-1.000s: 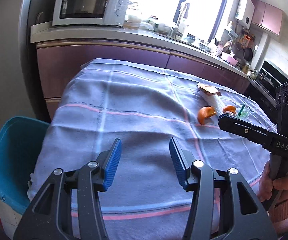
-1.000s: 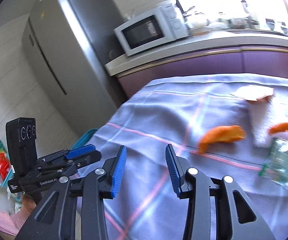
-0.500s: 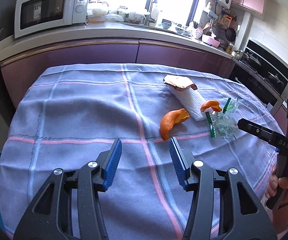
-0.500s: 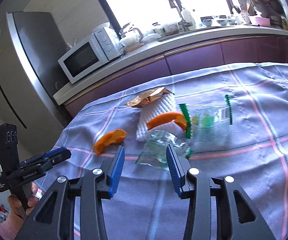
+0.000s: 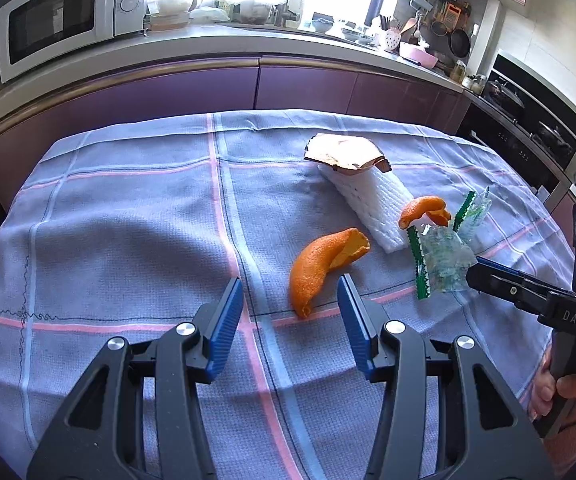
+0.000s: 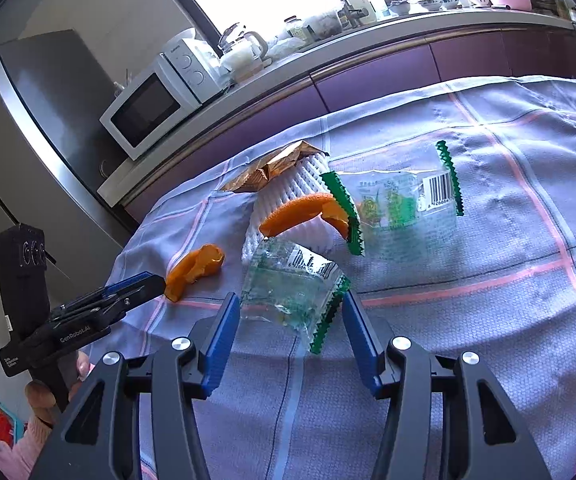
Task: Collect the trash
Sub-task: 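Grasp an orange peel with the left gripper while the right gripper grasps a clear wrapper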
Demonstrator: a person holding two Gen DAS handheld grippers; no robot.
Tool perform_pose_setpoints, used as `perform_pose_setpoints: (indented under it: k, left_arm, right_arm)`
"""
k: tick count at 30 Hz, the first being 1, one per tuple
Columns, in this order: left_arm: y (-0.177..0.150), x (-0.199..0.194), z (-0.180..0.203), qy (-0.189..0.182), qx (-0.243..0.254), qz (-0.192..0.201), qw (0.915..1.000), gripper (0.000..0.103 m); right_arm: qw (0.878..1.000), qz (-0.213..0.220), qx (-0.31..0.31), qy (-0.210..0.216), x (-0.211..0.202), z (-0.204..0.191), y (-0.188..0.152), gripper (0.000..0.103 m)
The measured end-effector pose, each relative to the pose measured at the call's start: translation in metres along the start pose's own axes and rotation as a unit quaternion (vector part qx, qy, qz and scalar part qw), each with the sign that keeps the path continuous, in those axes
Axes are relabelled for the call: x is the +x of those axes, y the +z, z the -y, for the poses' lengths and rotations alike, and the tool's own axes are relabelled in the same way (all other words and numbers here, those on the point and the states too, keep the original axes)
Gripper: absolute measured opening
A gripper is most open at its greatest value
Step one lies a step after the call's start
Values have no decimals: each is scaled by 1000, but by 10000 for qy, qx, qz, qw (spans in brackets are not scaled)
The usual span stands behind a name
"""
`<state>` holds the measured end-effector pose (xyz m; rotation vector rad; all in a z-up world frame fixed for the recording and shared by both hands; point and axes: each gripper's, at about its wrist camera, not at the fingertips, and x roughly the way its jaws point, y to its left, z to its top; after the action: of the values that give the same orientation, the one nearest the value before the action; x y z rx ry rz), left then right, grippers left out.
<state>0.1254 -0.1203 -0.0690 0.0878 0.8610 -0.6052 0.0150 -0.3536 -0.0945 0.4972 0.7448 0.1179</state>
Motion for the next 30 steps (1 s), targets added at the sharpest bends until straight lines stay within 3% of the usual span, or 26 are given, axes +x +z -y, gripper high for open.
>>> perform_pose_setpoints:
  k: [6, 11, 15, 22, 24, 30]
  left_arm:
    - [4, 15, 3, 30, 36, -184, 9998, 42]
    - [4, 23, 2, -8, 10, -319, 9995, 27]
    - [2, 24, 2, -60, 6, -317, 9995, 19]
    - [-2, 19, 2, -96, -43, -257, 9996, 16]
    - [-4, 15, 0, -106, -83, -224, 9997, 16]
    - [-10, 2, -8, -134, -206, -117, 9996, 14]
  right_arm:
    - [10000, -80, 29, -49, 4, 0, 1, 48]
    - [9999, -137, 6, -91, 8, -1, 1, 27]
    - [9998, -141, -57, -123, 9, -3, 1, 23]
    - [9999, -22, -142, -71, 5, -6, 0, 21]
    - [9998, 15, -180, 22, 3, -8, 0, 3]
    - [9998, 28, -155, 134, -1, -9, -2, 3]
